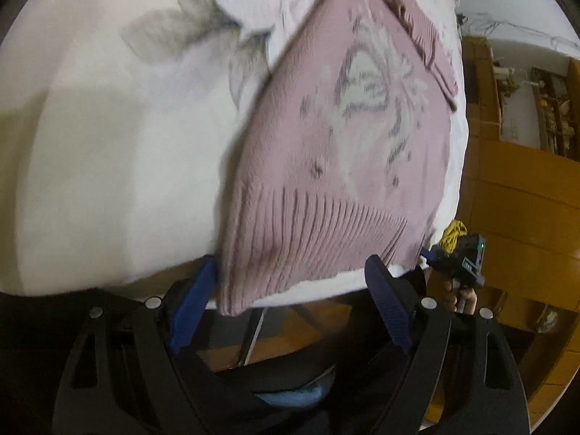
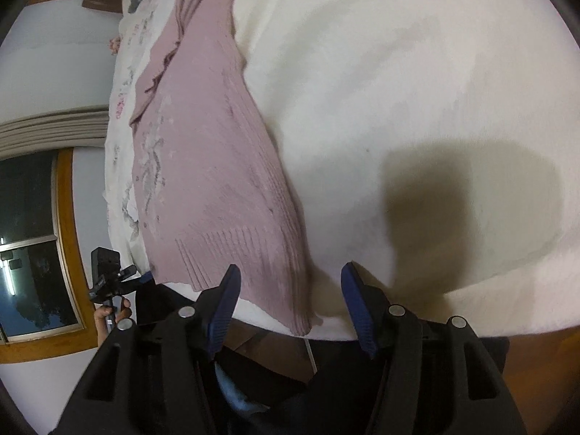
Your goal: Fold small clothes
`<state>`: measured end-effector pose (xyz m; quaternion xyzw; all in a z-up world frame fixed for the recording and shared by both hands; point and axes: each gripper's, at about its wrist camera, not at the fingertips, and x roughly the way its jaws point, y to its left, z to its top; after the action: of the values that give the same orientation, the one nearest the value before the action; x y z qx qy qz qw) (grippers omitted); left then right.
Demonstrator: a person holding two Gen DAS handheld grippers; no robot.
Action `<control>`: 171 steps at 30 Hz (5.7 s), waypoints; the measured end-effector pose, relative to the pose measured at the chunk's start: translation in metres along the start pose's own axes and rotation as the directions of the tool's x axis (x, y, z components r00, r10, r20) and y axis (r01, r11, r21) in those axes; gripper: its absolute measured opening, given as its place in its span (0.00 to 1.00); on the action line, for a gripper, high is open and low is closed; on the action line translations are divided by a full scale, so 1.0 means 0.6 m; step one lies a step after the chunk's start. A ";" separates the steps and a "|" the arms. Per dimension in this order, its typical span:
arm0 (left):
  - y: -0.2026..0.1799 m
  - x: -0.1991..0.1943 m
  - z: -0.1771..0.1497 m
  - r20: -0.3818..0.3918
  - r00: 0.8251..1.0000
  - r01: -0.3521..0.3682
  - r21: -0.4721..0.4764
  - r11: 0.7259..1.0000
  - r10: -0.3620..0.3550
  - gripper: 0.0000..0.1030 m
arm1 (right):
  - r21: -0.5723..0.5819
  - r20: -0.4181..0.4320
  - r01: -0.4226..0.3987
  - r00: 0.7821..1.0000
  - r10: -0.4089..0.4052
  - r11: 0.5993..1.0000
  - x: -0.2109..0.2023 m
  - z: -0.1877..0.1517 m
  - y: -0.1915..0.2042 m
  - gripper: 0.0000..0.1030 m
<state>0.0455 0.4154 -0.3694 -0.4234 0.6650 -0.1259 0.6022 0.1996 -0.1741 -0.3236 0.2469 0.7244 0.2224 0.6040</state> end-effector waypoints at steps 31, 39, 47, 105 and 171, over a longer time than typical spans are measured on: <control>-0.081 -0.143 -0.032 0.264 0.854 0.446 0.074 0.892 -0.449 0.07 | -0.096 0.196 -0.351 0.911 0.363 0.931 -0.117 -0.039 0.096 0.08; -0.130 -0.179 0.047 0.301 0.804 0.505 0.111 0.856 -0.513 0.07 | -0.162 0.244 -0.383 0.877 0.413 0.909 -0.158 0.044 0.158 0.08; -0.145 -0.183 0.206 0.379 0.759 0.541 0.084 0.837 -0.529 0.07 | -0.146 0.301 -0.340 0.879 0.369 0.929 -0.165 0.191 0.184 0.08; -0.275 -0.168 0.418 0.466 0.860 0.002 0.405 0.914 -0.208 0.06 | -0.366 0.496 0.140 0.866 0.066 0.920 -0.096 0.393 0.255 0.05; -0.210 -0.086 0.475 0.225 0.965 0.040 0.383 0.923 -0.135 0.17 | -0.287 0.350 0.054 0.935 0.052 0.956 -0.029 0.418 0.208 0.13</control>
<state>0.3514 0.4730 -0.3176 -0.3424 0.5288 -0.2240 0.7436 0.4603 -0.0818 -0.2761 0.1908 0.5632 0.2785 0.7542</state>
